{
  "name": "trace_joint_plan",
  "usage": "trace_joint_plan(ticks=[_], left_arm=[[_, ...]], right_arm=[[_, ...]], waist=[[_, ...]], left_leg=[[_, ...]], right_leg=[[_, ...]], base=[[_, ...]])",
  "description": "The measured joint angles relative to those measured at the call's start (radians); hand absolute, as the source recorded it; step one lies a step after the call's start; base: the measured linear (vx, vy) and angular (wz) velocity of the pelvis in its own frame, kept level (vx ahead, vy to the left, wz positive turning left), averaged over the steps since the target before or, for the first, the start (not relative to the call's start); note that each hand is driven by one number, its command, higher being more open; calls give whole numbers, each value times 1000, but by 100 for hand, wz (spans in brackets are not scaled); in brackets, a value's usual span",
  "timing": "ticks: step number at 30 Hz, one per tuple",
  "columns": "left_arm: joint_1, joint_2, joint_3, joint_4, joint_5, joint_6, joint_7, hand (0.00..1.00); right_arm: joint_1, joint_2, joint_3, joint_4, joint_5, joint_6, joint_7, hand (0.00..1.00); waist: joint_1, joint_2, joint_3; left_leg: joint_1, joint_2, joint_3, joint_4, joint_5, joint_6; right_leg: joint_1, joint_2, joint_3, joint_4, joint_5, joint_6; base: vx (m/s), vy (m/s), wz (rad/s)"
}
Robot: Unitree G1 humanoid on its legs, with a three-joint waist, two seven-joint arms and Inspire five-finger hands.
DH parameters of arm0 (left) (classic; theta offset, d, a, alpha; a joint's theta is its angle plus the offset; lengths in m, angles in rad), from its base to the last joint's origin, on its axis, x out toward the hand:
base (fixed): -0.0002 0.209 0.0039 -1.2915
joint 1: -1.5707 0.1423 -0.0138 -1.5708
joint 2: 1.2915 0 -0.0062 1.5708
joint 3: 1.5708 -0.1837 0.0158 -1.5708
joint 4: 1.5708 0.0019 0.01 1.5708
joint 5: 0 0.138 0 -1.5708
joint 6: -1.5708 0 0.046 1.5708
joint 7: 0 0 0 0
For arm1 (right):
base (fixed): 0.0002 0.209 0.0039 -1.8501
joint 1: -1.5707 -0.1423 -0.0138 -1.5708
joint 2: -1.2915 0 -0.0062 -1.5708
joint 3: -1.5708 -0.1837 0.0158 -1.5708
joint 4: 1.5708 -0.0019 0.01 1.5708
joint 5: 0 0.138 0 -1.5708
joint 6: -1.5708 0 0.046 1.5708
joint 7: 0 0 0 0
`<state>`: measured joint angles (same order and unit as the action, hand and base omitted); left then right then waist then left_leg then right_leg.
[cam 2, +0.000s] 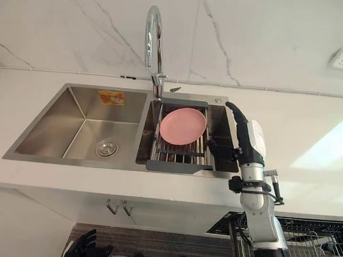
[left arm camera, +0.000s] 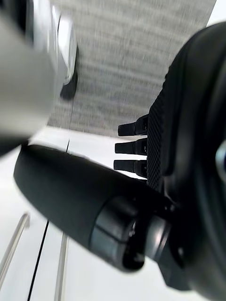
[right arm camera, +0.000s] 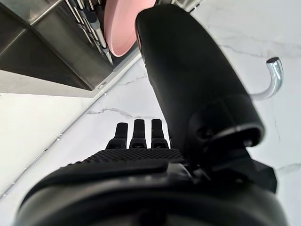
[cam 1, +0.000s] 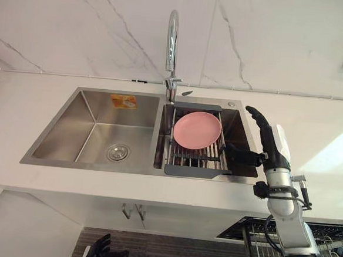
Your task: Walk over to the sink, pick up the cup, carry it to the dishwasher, place the cup inside the dishwasher, then close the dishwasher door
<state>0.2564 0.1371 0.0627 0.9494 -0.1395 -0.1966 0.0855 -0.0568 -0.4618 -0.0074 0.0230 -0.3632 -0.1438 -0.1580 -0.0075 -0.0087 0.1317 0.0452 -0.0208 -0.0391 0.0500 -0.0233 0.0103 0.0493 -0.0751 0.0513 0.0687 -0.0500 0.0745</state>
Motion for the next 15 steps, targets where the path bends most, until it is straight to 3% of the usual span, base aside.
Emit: trace_joint_plan(ticks=[3,15], left_arm=[[0,1,-3,-1,0,-1,-2,90],[-5,0,-12,-9,-1,-14,-6,90]], right_arm=[[-44,-37,50,96,-33,0,17,90],[-197,-116,206,242,-230,0,41,90]], waist=[[19,0,0],[25,4,17]], left_leg=[[-9,0,-5,3,7,6],[-56,-5,-30,71,-22,6]], right_leg=[[-5,0,-6,-2,13,-4],[-13,-2,-24,3,17,-2]], base=[[51,-9,6],[13,-5,6]])
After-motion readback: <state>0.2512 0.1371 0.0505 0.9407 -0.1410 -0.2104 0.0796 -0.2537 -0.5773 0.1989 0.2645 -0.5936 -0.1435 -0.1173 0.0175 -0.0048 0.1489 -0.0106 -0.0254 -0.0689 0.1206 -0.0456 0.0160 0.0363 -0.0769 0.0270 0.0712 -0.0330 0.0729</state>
